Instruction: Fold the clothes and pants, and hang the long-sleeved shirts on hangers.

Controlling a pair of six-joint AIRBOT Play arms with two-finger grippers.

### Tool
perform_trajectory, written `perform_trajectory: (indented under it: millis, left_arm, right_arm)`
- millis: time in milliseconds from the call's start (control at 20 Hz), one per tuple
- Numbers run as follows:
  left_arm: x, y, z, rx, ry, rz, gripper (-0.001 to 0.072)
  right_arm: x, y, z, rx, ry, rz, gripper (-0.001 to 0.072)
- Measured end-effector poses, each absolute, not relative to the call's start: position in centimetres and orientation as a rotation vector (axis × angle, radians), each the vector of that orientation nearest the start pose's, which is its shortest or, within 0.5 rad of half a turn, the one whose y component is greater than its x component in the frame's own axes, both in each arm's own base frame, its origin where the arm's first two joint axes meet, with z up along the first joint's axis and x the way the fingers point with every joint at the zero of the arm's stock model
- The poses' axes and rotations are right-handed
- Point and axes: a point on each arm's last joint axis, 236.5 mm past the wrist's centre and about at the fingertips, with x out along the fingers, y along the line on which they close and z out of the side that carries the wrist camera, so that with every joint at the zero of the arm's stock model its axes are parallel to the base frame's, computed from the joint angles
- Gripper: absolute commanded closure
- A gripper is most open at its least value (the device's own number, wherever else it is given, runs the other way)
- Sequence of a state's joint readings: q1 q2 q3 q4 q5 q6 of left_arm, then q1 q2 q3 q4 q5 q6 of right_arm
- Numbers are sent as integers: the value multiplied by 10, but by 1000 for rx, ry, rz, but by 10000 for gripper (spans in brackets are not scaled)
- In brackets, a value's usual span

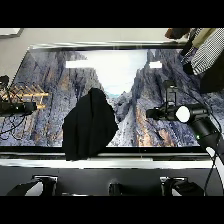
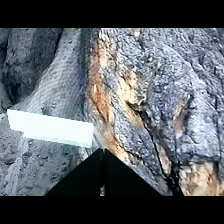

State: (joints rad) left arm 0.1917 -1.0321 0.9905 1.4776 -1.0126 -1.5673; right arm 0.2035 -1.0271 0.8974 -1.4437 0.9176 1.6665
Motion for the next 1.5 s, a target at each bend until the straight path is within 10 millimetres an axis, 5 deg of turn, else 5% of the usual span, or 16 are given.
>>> perform_trajectory:
  millis: [400,450,600,850,1050,1350,1400,1450,1500]
  left_arm:
    - [363,51,50,-184,1041,126,687]
    - [363,51,50,-183,1041,126,687]
    - [363,51,50,-184,1041,126,686]
    - [363,51,50,-183,1042,126,686]
    - [363,51,50,-184,1041,126,687]
    - [363,51,50,-186,1041,127,686]
    - [363,51,50,-186,1041,127,686]
    - [363,51,50,-186,1041,127,682]
    - [362,51,50,-186,1043,127,537]
  right_arm:
    - [352,97,26,102,1065,185,664]
    - [352,97,26,103,1065,185,594]
    - [351,101,27,124,1069,193,121]
    - [332,134,9,287,1199,252,84]
    - [315,196,-22,373,1331,375,17]
    - [294,286,-73,452,1421,491,50]
    - [294,293,-79,463,1423,499,189]
    - [294,298,-82,467,1417,504,500]
    - [295,301,-84,461,1408,512,679]
